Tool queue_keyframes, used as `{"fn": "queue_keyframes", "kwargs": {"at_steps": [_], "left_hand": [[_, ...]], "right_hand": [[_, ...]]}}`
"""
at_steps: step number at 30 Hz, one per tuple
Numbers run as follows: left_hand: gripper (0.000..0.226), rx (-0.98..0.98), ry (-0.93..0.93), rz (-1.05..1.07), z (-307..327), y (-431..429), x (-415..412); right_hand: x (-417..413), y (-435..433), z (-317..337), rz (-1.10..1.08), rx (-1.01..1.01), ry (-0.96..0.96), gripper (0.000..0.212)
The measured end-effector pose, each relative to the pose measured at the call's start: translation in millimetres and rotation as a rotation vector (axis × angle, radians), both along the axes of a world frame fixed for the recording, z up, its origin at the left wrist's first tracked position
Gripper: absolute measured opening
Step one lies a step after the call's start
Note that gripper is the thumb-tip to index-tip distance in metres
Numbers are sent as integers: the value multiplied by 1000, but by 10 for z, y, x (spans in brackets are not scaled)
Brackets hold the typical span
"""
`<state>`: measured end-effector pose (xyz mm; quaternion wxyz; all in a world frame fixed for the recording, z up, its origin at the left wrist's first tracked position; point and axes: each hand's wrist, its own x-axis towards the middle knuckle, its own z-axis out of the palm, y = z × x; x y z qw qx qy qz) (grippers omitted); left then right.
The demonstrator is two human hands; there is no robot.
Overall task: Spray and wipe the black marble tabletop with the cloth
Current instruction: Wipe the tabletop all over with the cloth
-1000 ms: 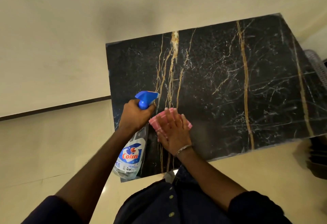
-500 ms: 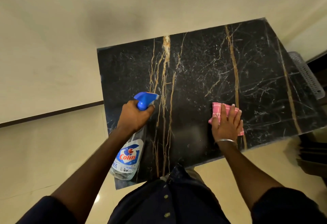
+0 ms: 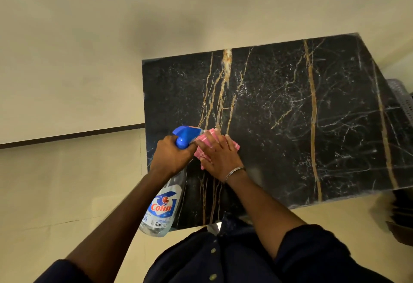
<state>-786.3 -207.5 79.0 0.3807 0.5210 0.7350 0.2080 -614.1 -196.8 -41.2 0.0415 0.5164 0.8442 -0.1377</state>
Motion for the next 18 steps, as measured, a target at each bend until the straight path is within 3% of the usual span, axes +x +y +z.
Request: {"fn": "queue_keyframes", "kwargs": {"at_steps": [2, 7, 11, 13, 18], "left_hand": [[33, -13, -9, 8, 12, 6, -3], [27, -19, -22, 68, 63, 45, 57], [21, -6, -12, 137, 121, 92, 151], [22, -20, 6, 171, 139, 133, 206], [23, -25, 54, 224, 185, 225, 339]], "right_hand": [[316, 192, -13, -89, -11, -34, 65], [1088, 815, 54, -544, -30, 7, 62], [908, 980, 96, -718, -31, 25, 68], [621, 922, 108, -598, -44, 24, 69], [-16, 768, 82, 47, -71, 45, 60]]}}
